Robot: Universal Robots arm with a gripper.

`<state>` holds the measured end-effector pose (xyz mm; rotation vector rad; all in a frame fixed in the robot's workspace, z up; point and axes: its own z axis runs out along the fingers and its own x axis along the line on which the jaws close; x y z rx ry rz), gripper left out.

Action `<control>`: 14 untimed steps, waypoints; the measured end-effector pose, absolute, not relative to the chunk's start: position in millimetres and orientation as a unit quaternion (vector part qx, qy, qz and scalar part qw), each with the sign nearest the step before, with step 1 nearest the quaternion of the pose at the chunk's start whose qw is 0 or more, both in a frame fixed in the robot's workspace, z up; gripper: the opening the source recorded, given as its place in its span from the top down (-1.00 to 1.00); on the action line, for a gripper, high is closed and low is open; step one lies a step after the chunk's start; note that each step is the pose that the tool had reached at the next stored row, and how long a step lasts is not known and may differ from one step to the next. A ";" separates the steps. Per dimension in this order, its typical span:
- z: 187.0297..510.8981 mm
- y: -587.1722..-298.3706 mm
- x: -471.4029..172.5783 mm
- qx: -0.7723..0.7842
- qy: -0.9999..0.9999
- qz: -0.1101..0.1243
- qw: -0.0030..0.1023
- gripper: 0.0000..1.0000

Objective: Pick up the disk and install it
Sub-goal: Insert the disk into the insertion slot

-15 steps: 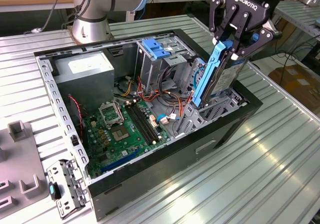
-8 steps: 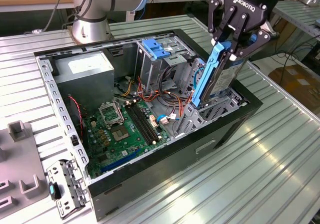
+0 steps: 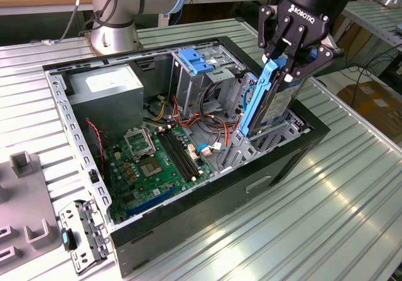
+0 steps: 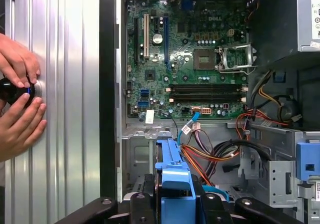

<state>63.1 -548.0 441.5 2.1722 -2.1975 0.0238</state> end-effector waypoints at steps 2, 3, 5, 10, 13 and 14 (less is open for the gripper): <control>439.1 -548.0 63.1 0.703 -0.711 0.008 0.026 0.26; 437.8 -548.0 63.1 0.703 -0.711 0.008 0.026 0.26; 433.1 -548.0 63.2 0.703 -0.711 0.008 0.026 0.26; 415.0 -548.0 63.1 0.703 -0.711 0.008 0.026 0.26; 408.6 -548.0 63.1 0.703 -0.711 0.008 0.026 0.26; 406.7 -548.0 63.1 0.703 -0.711 0.008 0.026 0.26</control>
